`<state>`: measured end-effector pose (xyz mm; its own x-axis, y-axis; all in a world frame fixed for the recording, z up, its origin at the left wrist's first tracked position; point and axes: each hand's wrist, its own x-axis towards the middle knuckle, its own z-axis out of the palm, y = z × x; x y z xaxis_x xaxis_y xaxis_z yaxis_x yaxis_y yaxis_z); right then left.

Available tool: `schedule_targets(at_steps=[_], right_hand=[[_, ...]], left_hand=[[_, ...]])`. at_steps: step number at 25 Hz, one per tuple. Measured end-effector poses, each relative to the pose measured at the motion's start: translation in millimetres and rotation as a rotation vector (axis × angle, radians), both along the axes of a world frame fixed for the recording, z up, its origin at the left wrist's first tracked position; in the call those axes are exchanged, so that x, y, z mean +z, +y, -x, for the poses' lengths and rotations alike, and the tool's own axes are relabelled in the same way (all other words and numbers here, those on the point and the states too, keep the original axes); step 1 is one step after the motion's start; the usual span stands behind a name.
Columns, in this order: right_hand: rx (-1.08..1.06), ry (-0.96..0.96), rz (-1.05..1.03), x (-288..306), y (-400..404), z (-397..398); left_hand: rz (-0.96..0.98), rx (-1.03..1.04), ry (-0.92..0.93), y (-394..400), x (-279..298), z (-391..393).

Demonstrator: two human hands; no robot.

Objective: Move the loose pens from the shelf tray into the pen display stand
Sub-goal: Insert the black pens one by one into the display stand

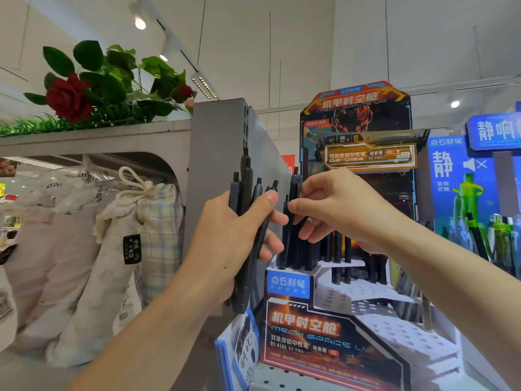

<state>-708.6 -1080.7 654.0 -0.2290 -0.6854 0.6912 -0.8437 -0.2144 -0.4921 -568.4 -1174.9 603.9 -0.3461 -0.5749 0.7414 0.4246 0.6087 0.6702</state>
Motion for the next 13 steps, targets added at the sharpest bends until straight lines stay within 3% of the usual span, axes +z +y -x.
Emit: schedule_targets(at_steps=[7, 13], right_hand=[[-0.012, -0.026, -0.204, 0.7, -1.5, -3.2], [-0.097, 0.090, -0.244, 0.2, -1.8, -3.9]], left_hand=[[0.009, -0.007, 0.011, 2.9, 1.7, -0.2], [0.019, 0.004, -0.001, 4.2, 2.1, -2.1]])
